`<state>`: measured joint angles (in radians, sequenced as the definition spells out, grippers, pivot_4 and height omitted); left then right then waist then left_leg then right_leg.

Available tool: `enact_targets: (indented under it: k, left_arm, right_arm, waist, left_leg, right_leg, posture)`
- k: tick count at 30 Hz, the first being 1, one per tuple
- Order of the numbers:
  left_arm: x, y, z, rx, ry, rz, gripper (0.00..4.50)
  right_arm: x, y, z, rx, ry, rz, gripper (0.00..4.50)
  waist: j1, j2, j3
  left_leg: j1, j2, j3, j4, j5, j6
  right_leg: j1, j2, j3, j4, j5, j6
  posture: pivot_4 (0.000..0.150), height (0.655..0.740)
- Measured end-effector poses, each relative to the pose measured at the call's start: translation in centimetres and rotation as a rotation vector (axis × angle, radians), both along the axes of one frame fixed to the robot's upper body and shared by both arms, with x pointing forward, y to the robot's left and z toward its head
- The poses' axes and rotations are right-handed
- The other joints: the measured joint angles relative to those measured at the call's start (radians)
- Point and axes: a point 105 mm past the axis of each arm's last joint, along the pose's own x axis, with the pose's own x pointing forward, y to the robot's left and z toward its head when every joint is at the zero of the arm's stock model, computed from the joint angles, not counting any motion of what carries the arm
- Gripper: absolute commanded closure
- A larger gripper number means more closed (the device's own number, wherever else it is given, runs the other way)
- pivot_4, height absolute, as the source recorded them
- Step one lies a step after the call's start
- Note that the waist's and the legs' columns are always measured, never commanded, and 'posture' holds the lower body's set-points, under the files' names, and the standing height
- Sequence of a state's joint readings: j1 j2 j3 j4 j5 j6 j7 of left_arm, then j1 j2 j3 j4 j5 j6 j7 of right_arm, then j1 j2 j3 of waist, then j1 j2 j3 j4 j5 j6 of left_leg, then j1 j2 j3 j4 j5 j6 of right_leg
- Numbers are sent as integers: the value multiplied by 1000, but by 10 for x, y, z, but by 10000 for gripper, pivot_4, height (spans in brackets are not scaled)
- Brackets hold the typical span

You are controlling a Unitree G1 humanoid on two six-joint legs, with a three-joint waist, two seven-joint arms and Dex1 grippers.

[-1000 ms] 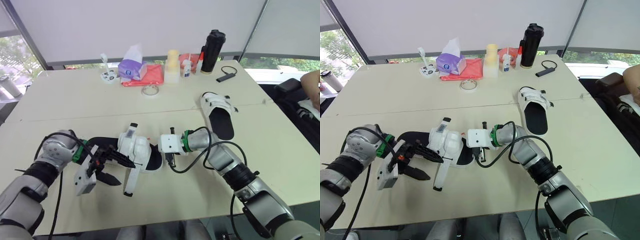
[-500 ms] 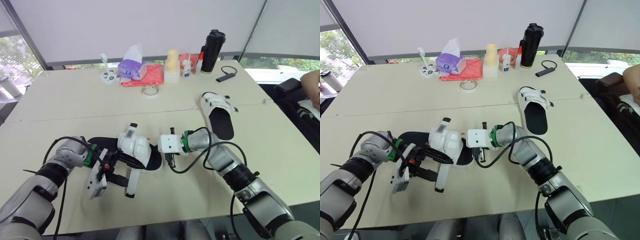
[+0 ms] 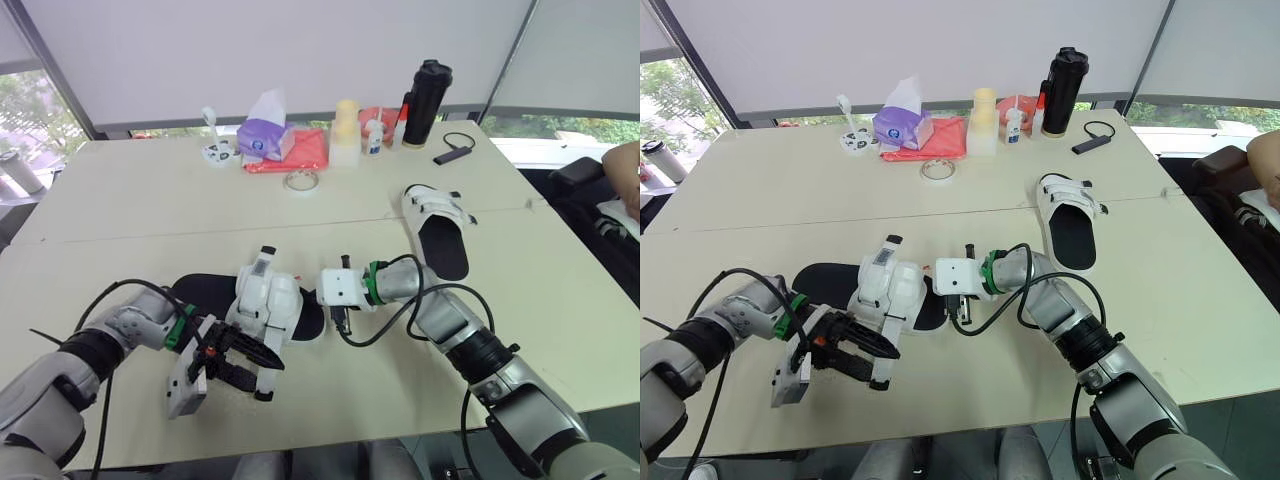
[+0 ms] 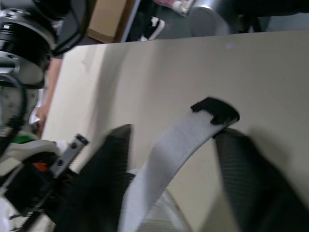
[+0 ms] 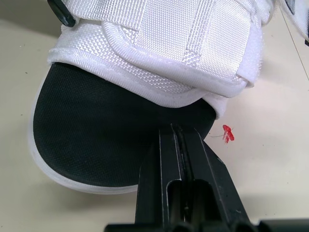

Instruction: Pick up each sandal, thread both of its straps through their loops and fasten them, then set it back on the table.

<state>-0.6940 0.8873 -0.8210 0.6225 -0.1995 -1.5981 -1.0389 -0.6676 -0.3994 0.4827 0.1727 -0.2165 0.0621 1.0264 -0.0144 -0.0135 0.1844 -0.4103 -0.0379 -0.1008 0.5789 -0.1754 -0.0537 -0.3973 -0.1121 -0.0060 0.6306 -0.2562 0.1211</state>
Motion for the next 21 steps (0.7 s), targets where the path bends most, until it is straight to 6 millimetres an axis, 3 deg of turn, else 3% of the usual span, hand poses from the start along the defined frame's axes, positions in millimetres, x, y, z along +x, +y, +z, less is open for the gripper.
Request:
enact_targets:
  k: [2, 11, 15, 21]
  left_arm:
    - [1, -4, 2, -15, 9, 7, 44806]
    - [14, -19, 19, -143, 180, 182, 44806]
    - [30, -19, 36, -267, 356, 371, 44806]
    - [53, -12, 44, -386, 649, 620, 44806]
  right_arm:
    - [0, 0, 0, 1, 0, -1, 45000]
    - [-1, 0, -1, 6, 4, -9, 45000]
    - [-2, 0, -2, 10, 4, -10, 45000]
    - [-4, 1, -2, 5, -3, -4, 45000]
  waist:
    - [0, 0, 0]
    - [-1, 0, 0]
    - [-3, 0, 0]
    - [-2, 0, 0]
  left_leg:
    - [0, 0, 0, 0, 0, 0]
    - [0, 0, -1, 0, 0, 0]
    - [0, 0, -2, 0, 0, 0]
    - [0, 0, -2, 0, 0, 0]
  right_leg:
    - [0, 0, 0, 0, 0, 0]
    - [0, 0, 0, 1, -1, 2]
    - [0, 0, 0, 1, -1, 2]
    - [1, 0, -1, 1, -1, 2]
  posture:
    - [1500, 7400]
    - [1500, 7400]
    - [1500, 7400]
    - [1500, 7400]
